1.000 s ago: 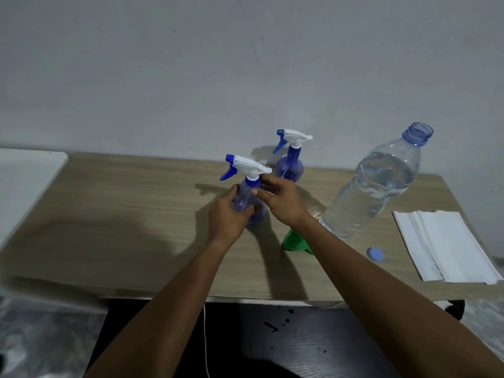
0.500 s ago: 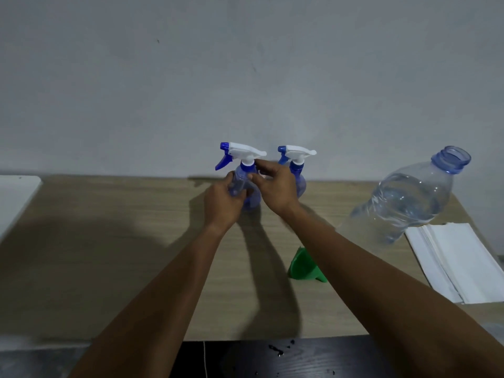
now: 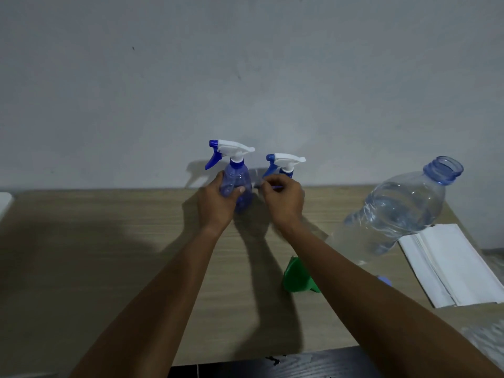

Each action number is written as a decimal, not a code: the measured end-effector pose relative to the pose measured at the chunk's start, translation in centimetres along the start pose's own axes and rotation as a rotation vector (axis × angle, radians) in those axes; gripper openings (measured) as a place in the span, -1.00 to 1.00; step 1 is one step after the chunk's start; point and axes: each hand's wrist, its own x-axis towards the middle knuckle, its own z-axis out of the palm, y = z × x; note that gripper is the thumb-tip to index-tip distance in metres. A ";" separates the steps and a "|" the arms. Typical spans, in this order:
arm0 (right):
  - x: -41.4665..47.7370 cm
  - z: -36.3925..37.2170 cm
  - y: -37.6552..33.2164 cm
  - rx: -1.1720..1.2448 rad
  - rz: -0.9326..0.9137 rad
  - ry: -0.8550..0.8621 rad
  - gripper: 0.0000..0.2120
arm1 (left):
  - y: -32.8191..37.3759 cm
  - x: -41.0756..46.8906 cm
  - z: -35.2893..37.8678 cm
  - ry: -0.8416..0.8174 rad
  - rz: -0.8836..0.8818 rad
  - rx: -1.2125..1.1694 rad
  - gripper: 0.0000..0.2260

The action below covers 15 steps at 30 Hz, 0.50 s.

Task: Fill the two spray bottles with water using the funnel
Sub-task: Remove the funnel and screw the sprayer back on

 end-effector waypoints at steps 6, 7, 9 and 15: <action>2.5 -1.8 0.4 0.018 0.267 0.179 -0.58 | 0.0 -0.5 0.4 0.011 -0.081 -0.032 -0.33; 3.0 -1.9 0.5 0.027 0.284 0.131 -0.50 | 0.1 -0.9 0.5 0.035 -0.085 -0.022 -0.30; 3.7 -1.8 0.5 0.060 0.293 0.044 -0.46 | 0.1 -2.2 0.7 0.092 -0.059 -0.008 -0.32; 2.5 -2.7 0.3 0.065 0.243 0.055 -0.73 | 0.0 -6.4 1.5 0.051 0.046 -0.032 -0.52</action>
